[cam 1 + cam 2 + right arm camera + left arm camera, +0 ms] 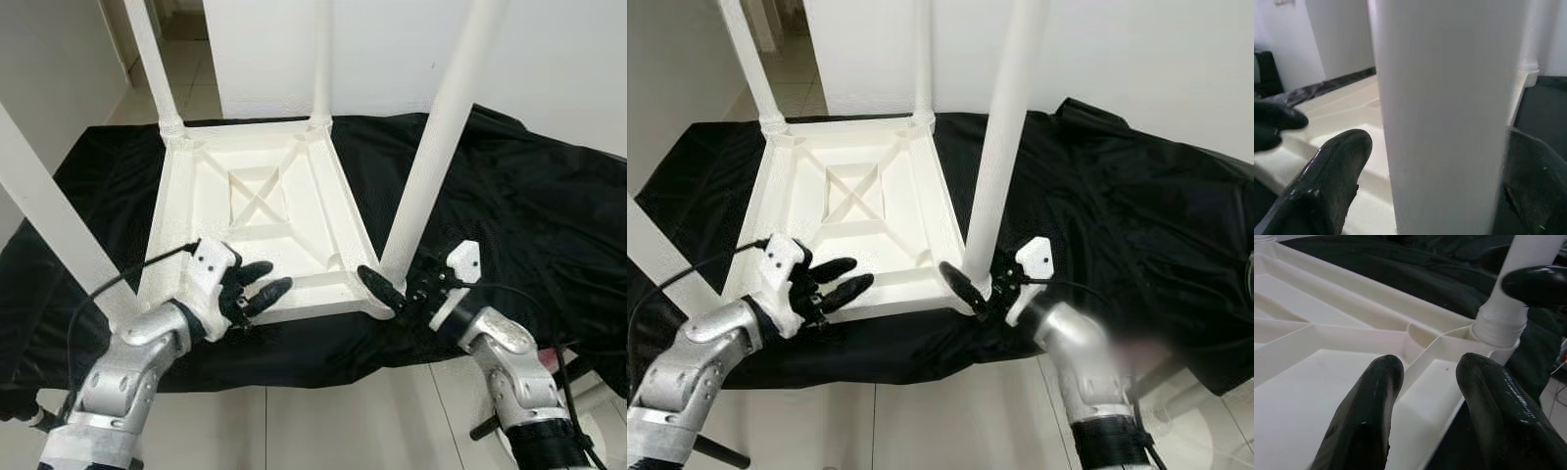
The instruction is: Building children table
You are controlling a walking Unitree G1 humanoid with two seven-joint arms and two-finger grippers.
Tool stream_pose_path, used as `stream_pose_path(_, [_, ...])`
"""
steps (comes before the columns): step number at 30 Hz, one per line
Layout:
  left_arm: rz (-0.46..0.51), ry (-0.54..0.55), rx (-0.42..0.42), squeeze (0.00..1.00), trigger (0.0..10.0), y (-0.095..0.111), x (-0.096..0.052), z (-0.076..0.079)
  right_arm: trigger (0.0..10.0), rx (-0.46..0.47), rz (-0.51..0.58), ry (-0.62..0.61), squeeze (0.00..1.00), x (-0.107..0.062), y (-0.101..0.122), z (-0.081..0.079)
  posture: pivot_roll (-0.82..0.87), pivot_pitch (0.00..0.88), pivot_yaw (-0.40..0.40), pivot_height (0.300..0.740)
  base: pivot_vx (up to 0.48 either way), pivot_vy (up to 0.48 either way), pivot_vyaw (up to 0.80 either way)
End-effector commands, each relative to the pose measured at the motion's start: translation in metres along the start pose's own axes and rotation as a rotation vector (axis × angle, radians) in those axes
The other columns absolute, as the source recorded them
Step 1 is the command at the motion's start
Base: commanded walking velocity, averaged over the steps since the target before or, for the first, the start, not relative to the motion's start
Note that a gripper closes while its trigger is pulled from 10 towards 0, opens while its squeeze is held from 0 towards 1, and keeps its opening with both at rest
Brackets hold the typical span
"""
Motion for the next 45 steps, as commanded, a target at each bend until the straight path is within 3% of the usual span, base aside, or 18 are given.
stream_pose_path(1, [-0.013, -0.003, 0.003, 0.0, 10.0, 0.0, 0.002, 0.004, 10.0, -0.011, -0.012, -0.002, 0.0, 0.005, -0.005, -0.001, -0.06, 0.027, 0.039, 0.74, 0.0, 0.0, 0.0])
stream_pose_path(14, [-0.015, 0.038, 0.0, 0.0, 10.0, -0.001, 0.009, 0.009, 10.0, 0.041, 0.032, -0.059, 0.0, 0.016, -0.008, -0.003, -0.03, 0.038, 0.018, 0.74, 0.0, 0.0, 0.0])
stream_pose_path(20, [-0.018, 0.041, 0.006, 0.0, 10.0, -0.002, 0.01, 0.012, 10.0, 0.039, 0.04, -0.073, 0.0, 0.013, -0.007, 0.0, -0.04, 0.043, 0.011, 0.74, 0.0, 0.0, 0.0])
stream_pose_path(25, [-0.014, 0.029, 0.034, 0.0, 10.0, -0.002, 0.009, 0.018, 10.0, -0.016, 0.02, -0.083, 0.0, 0.003, -0.005, 0.004, -0.04, 0.051, 0.007, 0.74, 0.0, 0.0, 0.0])
stream_pose_path(26, [-0.012, 0.026, 0.054, 0.0, 10.0, -0.001, 0.009, 0.02, 7.4, -0.045, 0.006, -0.082, 0.0, -0.001, -0.005, 0.006, -0.05, 0.058, 0.001, 0.74, 0.0, 0.0, 0.0])
stream_pose_path(27, [-0.012, 0.026, 0.054, 0.0, 10.0, -0.001, 0.009, 0.02, 7.4, -0.045, 0.006, -0.082, 0.0, -0.001, -0.005, 0.006, -0.05, 0.058, 0.001, 0.74, 0.0, 0.0, 0.0])
stream_pose_path(28, [-0.001, 0.025, 0.064, 0.0, 10.0, 0.001, 0.01, 0.021, 0.4, -0.07, -0.007, -0.082, 0.0, -0.005, -0.004, 0.008, -0.06, 0.056, -0.003, 0.74, 0.0, 0.0, 0.0])
stream_pose_path(29, [0.007, 0.019, 0.067, 0.0, 10.0, 0.002, 0.011, 0.023, 0.0, -0.081, -0.016, -0.082, 0.0, -0.008, -0.003, 0.01, -0.06, 0.053, -0.008, 0.74, 0.0, 0.0, 0.0])
stream_pose_path(42, [0.045, 0.028, 0.092, 0.0, 10.0, 0.007, 0.018, 0.03, 0.0, -0.097, -0.024, -0.138, 0.0, -0.014, -0.003, 0.017, -0.05, 0.017, -0.026, 0.74, 0.0, 0.0, 0.0])
stream_pose_path(43, [0.05, 0.032, 0.098, 0.0, 10.0, 0.007, 0.018, 0.029, 8.7, -0.094, -0.019, -0.163, 0.0, -0.014, -0.003, 0.017, -0.05, 0.015, -0.029, 0.74, 0.0, 0.0, 0.0])
stream_pose_path(44, [0.055, 0.036, 0.101, 0.0, 10.0, 0.007, 0.018, 0.029, 10.0, -0.092, -0.016, -0.179, 0.0, -0.014, -0.004, 0.018, -0.05, 0.015, -0.029, 0.74, 0.0, 0.0, 0.0])
stream_pose_path(45, [0.055, 0.036, 0.101, 0.0, 10.0, 0.007, 0.018, 0.029, 10.0, -0.092, -0.016, -0.179, 0.0, -0.014, -0.004, 0.018, -0.05, 0.015, -0.029, 0.74, 0.0, 0.0, 0.0])
Point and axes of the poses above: a point about 5 cm out from each wrist's last joint towards the gripper, its own x axis pointing out of the wrist towards the gripper, its own y axis along the axis of the wrist's last joint, z = x × y, the point moved 5 cm from there along x, pointing out of the wrist towards the gripper, and after that the axes turned 14 degrees about x, right-handed, at the moved point
